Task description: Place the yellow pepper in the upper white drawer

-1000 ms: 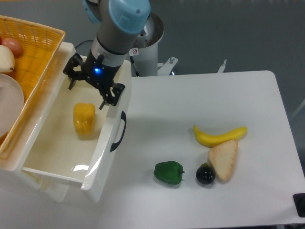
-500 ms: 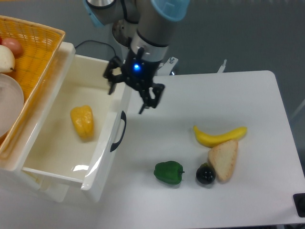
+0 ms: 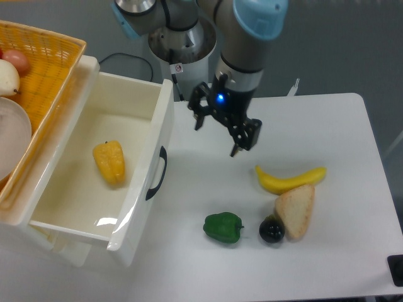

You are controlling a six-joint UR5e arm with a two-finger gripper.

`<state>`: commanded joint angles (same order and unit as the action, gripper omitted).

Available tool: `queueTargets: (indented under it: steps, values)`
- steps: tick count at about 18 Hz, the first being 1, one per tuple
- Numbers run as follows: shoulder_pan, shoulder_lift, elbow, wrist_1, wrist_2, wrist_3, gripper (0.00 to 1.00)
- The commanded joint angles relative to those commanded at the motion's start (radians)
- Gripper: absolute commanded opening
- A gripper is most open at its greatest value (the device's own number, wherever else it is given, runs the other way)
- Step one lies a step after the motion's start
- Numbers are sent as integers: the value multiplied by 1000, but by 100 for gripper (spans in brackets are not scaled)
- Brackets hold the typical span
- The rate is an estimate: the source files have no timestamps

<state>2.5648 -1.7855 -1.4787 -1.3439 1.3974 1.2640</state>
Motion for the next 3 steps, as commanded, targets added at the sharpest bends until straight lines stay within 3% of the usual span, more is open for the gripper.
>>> queueTargets:
  steps: [3]
  values:
    - [5,-18,2,8,44,0,100]
